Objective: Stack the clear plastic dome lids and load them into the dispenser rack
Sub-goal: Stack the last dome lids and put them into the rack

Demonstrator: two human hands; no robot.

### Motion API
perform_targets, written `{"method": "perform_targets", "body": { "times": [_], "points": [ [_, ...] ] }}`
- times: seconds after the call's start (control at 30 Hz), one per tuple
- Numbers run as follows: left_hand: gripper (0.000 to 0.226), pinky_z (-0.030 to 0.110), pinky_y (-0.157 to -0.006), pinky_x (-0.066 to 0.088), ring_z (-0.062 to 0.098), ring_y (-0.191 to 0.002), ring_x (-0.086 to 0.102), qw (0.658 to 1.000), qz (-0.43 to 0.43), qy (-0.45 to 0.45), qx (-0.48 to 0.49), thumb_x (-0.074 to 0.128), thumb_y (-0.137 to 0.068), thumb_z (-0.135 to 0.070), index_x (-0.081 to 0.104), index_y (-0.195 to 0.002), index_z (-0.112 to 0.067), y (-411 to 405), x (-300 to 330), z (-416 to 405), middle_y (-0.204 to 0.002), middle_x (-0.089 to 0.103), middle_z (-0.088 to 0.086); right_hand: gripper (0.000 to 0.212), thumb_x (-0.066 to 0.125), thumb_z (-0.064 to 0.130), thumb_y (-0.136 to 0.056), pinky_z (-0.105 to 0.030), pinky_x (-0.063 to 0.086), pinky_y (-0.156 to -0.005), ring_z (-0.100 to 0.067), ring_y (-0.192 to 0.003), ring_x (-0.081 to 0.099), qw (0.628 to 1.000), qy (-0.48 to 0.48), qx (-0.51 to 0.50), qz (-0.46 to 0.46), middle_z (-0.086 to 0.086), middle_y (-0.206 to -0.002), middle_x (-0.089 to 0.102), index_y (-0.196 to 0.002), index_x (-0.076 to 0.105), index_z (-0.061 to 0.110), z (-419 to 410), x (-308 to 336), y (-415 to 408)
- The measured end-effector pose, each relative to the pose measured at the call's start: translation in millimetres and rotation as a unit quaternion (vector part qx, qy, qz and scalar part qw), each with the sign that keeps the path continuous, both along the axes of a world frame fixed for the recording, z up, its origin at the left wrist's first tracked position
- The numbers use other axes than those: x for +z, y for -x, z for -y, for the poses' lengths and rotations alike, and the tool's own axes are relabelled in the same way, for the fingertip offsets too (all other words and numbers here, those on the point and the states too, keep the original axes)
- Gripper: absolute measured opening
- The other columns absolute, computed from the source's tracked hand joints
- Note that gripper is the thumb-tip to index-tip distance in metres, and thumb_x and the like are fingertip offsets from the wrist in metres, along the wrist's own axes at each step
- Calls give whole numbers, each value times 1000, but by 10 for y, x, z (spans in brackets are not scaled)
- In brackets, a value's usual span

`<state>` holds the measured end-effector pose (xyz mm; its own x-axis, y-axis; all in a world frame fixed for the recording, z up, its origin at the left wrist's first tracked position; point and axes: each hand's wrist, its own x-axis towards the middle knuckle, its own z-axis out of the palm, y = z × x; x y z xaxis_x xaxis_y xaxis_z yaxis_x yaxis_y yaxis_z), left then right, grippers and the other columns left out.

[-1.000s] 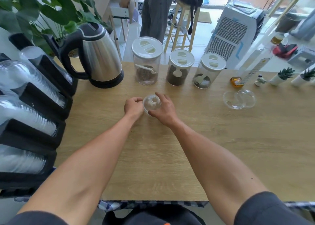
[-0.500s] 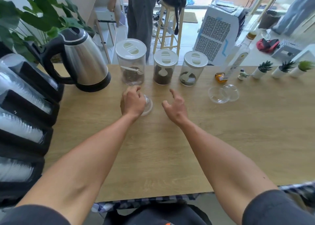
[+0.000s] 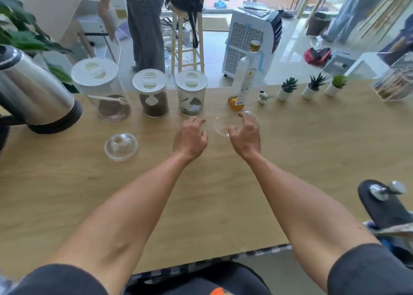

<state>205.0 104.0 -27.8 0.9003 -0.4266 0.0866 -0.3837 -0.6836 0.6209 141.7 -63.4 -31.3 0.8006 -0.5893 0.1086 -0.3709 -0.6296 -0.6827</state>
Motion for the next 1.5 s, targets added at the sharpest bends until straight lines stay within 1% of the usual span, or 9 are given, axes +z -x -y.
{"method": "perform_targets", "body": {
  "times": [0.23, 0.4, 0.6, 0.83, 1.07, 1.17, 1.27, 1.43, 1.5],
  "points": [
    [48, 42, -109, 43, 24, -134, 54, 998, 41, -51, -22, 69, -88, -24, 66, -137, -20, 169, -228, 737, -145, 62, 0, 68, 65, 21, -93, -41, 33, -118, -34, -144, 36, 993, 33, 88, -74, -13, -161, 39, -156, 39, 15, 852, -268, -41],
    [37, 45, -98, 43, 35, -108, 66, 986, 119, -107, -37, 78, -79, -16, 77, -115, -21, 179, -460, 922, -117, 75, 3, 77, 66, 27, -92, -53, 30, -121, -35, -156, 19, 977, 52, 163, -124, -12, -171, 18, -160, 30, 28, 1133, -459, -197],
    [20, 42, -69, 52, 37, -79, 65, 983, 163, -82, -6, 73, -89, -7, 78, -104, -17, 181, -523, 934, -93, 70, 5, 65, 70, 35, -94, -50, 34, -114, -37, -143, 40, 979, 53, 161, -114, -13, -160, 37, -152, 43, 31, 1195, -568, -263],
    [34, 44, -87, 55, 32, -104, 68, 988, 58, 78, 119, 49, -104, -11, 63, -135, -11, 73, -199, 629, -122, 69, 9, 63, 73, 36, -93, -53, 39, -111, -39, -135, 43, 985, 35, 160, -58, -16, -151, 44, -150, 45, 31, 904, -466, -330],
    [34, 29, -87, 51, 26, -99, 69, 945, -23, 200, 257, 45, -101, -5, 64, -129, -10, -118, 96, -195, -107, 73, 7, 64, 73, 31, -94, -47, 36, -113, -39, -134, 45, 975, 72, 207, -37, -17, -150, 46, -152, 47, 21, 163, -327, -394],
    [31, 41, -86, 59, 27, -92, 73, 926, -67, 234, 289, 45, -100, -9, 67, -122, -12, -227, 104, -658, -97, 74, 7, 63, 73, 30, -94, -48, 39, -110, -41, -130, 47, 976, 74, 203, -37, -18, -151, 46, -151, 48, 20, -245, -255, -398],
    [42, 51, -89, 60, 34, -99, 74, 914, -92, 242, 311, 43, -93, -24, 68, -125, -11, -373, 10, -1187, -111, 75, 16, 64, 72, 30, -95, -51, 40, -110, -43, -132, 44, 978, 72, 193, -37, -20, -153, 43, -153, 46, 21, -692, -168, -362],
    [36, 54, -86, 61, 36, -88, 72, 901, -120, 248, 334, 47, -93, -11, 60, -69, -34, -389, 38, -1874, -82, 65, -2, 66, 71, 33, -96, -55, 39, -113, -42, -137, 40, 980, 61, 185, -35, -17, -158, 39, -155, 43, 23, -1389, -107, -293],
    [38, 52, -82, 63, 32, -81, 72, 888, -160, 263, 342, 49, -89, -8, 63, -64, -34, -403, -3, -2069, -79, 66, -5, 65, 70, 34, -96, -54, 38, -114, -41, -139, 39, 982, 59, 178, -31, -17, -158, 38, -154, 44, 22, -1626, -107, -269]
  ]
}}
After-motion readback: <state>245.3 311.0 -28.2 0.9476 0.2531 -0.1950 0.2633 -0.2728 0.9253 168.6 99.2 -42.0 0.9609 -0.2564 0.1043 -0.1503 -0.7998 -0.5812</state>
